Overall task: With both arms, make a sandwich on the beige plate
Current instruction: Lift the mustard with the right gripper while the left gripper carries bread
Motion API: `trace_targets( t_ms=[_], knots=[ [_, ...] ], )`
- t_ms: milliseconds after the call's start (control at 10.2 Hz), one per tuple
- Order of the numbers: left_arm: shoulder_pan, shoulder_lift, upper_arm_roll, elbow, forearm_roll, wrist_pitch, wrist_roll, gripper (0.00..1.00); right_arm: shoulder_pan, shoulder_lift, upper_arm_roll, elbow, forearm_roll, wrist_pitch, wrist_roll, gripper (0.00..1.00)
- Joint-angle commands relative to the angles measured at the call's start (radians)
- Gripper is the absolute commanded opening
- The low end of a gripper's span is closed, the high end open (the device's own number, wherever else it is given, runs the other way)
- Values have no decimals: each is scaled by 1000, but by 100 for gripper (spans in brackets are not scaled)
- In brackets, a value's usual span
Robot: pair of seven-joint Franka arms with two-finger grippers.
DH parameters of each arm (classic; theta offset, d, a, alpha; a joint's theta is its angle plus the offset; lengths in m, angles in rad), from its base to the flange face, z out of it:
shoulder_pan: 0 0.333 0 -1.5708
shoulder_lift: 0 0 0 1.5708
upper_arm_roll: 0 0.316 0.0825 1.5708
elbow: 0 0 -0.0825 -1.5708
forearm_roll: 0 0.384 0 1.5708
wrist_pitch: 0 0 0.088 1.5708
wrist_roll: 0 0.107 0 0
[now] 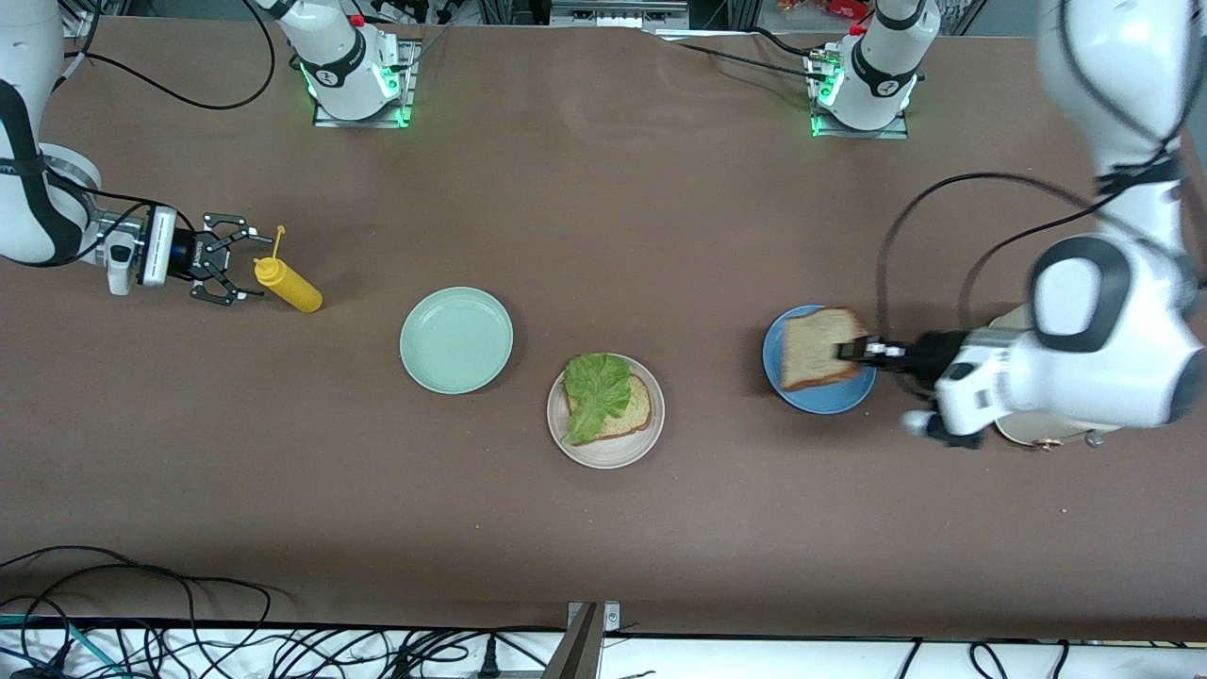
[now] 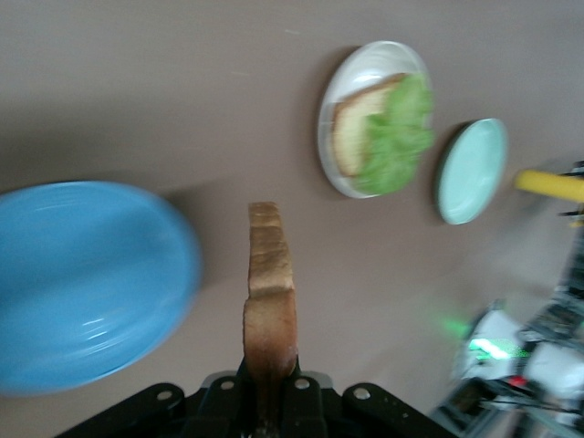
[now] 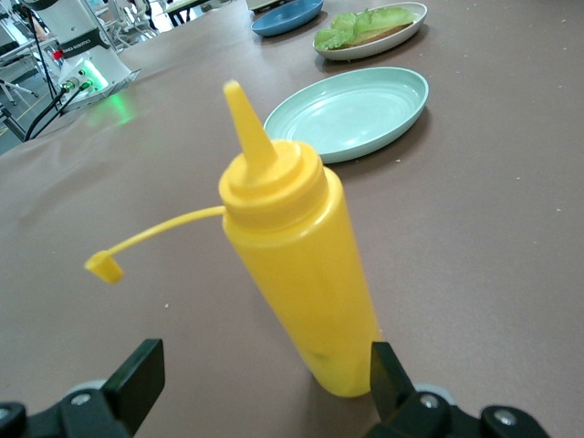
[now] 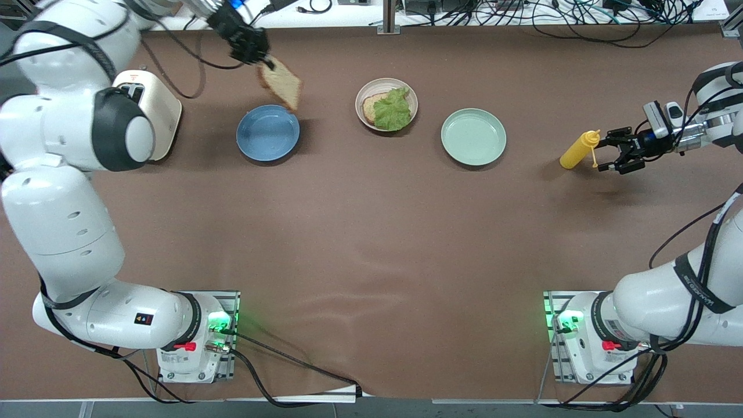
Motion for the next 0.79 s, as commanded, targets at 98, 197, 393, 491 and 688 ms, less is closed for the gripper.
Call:
trace_targets(
  t_ms=[98,197,393,491,688],
  knots=[
    [-81,105,14,47,-368,30,-93,0,49,46,5,-5,103,6,-41,100],
    [-104,105,14,47,-398,70,-93,0,61,48,5,-5,119,6,-41,100],
    [-124,107,16,47,-418,103,-94,0,86,54,5,-5,152,9,-42,87],
    [-118,107,16,45,-413,103,-94,0,95,54,5,-4,168,18,-42,41],
    [-108,104,22,47,-409,101,-94,0,121,53,5,2,189,37,-46,0]
  ],
)
